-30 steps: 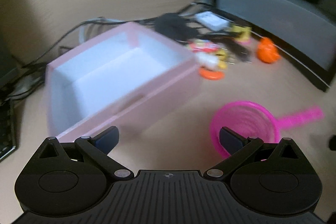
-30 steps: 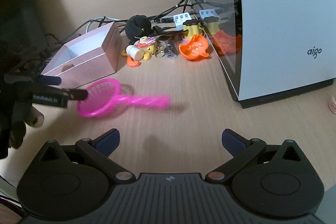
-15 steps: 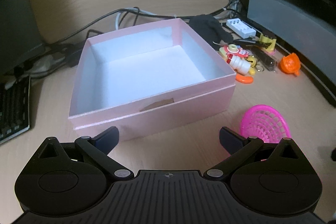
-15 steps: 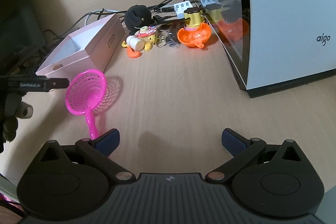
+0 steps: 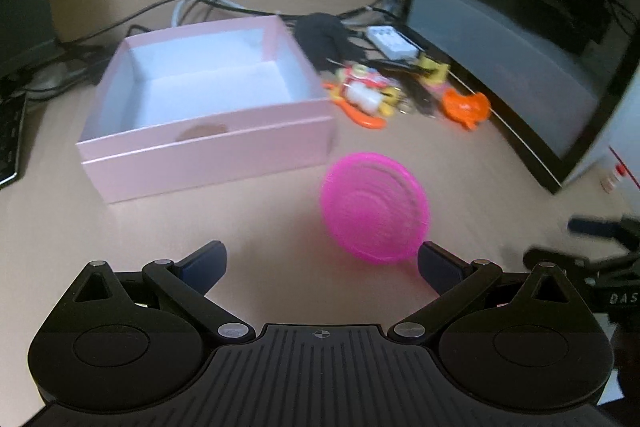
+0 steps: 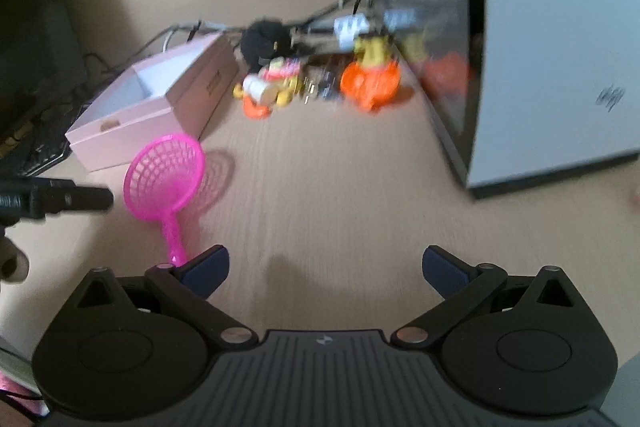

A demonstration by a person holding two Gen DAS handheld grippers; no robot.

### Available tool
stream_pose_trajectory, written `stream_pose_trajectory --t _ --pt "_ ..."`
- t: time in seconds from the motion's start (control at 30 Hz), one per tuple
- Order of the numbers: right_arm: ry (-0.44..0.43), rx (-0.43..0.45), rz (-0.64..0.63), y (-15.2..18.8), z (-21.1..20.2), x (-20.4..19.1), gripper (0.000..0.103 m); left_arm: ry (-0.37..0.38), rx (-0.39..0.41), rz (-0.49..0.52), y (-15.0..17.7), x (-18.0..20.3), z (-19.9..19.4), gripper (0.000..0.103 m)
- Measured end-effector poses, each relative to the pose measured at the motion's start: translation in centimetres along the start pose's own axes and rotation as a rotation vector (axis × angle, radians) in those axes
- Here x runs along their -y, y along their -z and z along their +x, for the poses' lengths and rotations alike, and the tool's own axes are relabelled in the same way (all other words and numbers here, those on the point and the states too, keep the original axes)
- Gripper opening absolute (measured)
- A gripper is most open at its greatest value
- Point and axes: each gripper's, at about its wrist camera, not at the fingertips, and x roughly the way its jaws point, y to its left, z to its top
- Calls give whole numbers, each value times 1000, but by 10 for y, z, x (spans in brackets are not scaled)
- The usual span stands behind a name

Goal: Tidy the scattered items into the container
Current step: 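Reach the left gripper to the pink toy net and grasp its handle, then grasp the white red-capped bottle with the right gripper while the left gripper holds the net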

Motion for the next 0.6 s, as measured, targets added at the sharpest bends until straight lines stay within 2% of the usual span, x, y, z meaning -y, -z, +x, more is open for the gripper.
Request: stream_pose_trajectory --t 0.03,0.1,0.13,0.27,0.4,0.53,0.6 --pt "29 30 -51 1 -6 -4 93 -4 -1 0 1 6 2 103" --pt "67 61 -127 1 -14 -9 78 -9 -8 2 2 17 7 103" --pt "79 71 -153 2 -17 -10 77 -19 -13 6 2 22 10 103" --pt "82 89 -191 4 -25 -13 76 -54 -27 10 -4 34 24 103" --pt "76 92 -206 6 -28 -12 77 -58 -32 -6 -10 40 32 103" --pt "76 92 -203 3 -29 -5 80 -86 -48 27 -10 47 39 103" --pt "69 96 -204 2 -28 -5 80 -125 -58 58 -8 47 42 103"
